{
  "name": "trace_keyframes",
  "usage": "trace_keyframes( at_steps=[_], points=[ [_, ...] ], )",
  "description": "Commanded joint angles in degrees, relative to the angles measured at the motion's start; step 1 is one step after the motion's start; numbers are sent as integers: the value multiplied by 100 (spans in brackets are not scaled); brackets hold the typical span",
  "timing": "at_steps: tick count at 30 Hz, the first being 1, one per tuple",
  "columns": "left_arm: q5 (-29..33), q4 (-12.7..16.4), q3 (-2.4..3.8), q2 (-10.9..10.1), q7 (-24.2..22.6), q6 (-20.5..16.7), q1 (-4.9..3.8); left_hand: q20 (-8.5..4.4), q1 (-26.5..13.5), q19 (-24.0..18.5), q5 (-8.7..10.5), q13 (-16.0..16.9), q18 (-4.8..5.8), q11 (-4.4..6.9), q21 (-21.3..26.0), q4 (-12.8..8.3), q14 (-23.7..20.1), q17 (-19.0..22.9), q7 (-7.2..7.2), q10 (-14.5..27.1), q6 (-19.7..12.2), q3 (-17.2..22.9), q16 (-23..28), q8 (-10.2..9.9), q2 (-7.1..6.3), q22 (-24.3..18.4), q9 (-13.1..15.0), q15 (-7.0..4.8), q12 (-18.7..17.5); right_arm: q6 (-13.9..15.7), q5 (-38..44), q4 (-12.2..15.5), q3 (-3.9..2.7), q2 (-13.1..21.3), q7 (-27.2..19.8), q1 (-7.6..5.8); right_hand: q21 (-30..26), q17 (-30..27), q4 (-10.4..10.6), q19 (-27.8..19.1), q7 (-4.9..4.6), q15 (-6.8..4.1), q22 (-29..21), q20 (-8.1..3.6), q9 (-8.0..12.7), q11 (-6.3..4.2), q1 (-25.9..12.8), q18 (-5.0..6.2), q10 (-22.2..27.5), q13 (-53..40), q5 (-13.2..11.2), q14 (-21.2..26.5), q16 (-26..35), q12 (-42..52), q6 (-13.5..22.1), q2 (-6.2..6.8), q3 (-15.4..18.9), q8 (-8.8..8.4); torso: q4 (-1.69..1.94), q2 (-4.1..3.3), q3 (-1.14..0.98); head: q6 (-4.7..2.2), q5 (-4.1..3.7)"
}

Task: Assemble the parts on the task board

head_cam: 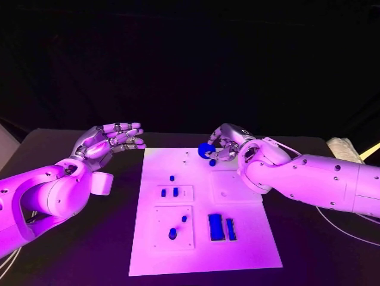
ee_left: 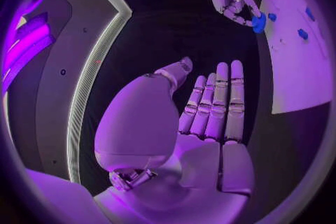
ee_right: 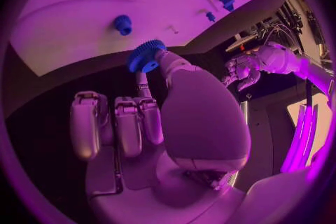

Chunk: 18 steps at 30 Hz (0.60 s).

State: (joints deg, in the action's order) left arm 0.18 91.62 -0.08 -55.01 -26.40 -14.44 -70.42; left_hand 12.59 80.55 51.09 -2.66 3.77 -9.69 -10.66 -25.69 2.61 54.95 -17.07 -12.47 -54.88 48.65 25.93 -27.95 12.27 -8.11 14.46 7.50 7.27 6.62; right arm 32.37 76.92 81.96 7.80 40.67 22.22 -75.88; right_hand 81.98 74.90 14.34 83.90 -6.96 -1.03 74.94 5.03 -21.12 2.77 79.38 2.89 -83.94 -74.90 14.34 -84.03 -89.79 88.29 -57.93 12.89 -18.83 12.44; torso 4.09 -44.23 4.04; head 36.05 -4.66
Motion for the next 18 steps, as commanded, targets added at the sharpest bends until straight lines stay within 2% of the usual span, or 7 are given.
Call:
trace_keyframes(
  at_steps=[1,6,8,11,14,15,18],
  points=[
    [-13,6,2,3,-27,99,-4,-3,-61,-52,-18,2,-29,-15,-20,-7,-36,-5,-161,20,-15,13,-20,10,12,5,-3,4,-31,84,-37,2,-3,126,17,-6,24,1510,37,130,23,-44,683,-43,-9,-36,-33,-67,-310,-1183,35,-597,-21,24,12,32,-3,18,-23,-5,-22,-17,-35],
    [-13,-7,-2,13,-27,106,-2,-3,-61,-52,-18,2,-29,-15,-20,-7,-36,-5,-161,20,-15,13,-20,10,12,5,-3,4,-31,105,-41,-59,-4,311,24,-9,43,1510,36,141,24,-44,703,-43,-9,-36,-34,-73,-310,-1183,36,-597,-21,24,13,37,-2,18,-44,-15,-48,-41,-43],
    [-13,-10,-3,18,-27,109,-2,-3,-61,-52,-18,2,-29,-15,-20,-7,-36,-5,-161,20,-15,13,-20,10,12,5,-3,4,-31,105,-44,-91,-3,339,22,-9,43,1510,36,141,24,-44,703,-43,-9,-36,-34,-73,-310,-1183,36,-597,-21,24,13,37,-2,18,-31,-12,-38,-38,-62],
    [-13,-19,-4,29,-27,114,-1,-3,-61,-52,-18,2,-29,-15,-20,-7,-36,-5,-161,20,-15,13,-20,10,12,5,-3,4,-31,110,-65,-180,-3,362,11,-9,51,1510,36,146,24,-44,712,-43,-9,-36,-34,-75,-311,-1184,36,-597,-21,24,13,39,-2,19,-33,-13,-49,-37,-65],
    [-13,-29,-5,41,-27,117,0,-3,-61,-52,-18,2,-29,-15,-20,-7,-36,-5,-161,20,-15,13,-20,10,12,5,-3,4,-31,122,-102,-313,-1,342,-12,-6,62,1510,37,153,25,-43,724,-43,-8,-37,-37,-78,-311,-1184,35,-597,-21,24,16,47,2,19,-25,-9,-36,-45,-86],
    [-13,-31,-6,45,-28,119,0,-3,-61,-52,-18,2,-29,-15,-20,-7,-36,-5,-161,20,-15,13,-20,10,12,5,-3,4,-31,122,-111,-349,0,332,-18,-3,62,1510,37,153,25,-43,724,-43,-8,-37,-37,-78,-311,-1184,35,-597,-21,24,16,47,2,19,-23,-8,-39,-47,-87],
    [-13,-36,-6,52,-28,123,1,-3,-61,-52,-18,2,-29,-15,-20,-7,-36,-5,-161,20,-15,13,-20,10,12,5,-3,4,-31,91,-141,-479,3,285,-40,10,62,1510,37,153,25,-43,724,-43,-8,-37,-37,-78,-311,-1184,35,-597,-21,24,16,47,2,19,-16,-6,-31,-47,-90]
  ],
)
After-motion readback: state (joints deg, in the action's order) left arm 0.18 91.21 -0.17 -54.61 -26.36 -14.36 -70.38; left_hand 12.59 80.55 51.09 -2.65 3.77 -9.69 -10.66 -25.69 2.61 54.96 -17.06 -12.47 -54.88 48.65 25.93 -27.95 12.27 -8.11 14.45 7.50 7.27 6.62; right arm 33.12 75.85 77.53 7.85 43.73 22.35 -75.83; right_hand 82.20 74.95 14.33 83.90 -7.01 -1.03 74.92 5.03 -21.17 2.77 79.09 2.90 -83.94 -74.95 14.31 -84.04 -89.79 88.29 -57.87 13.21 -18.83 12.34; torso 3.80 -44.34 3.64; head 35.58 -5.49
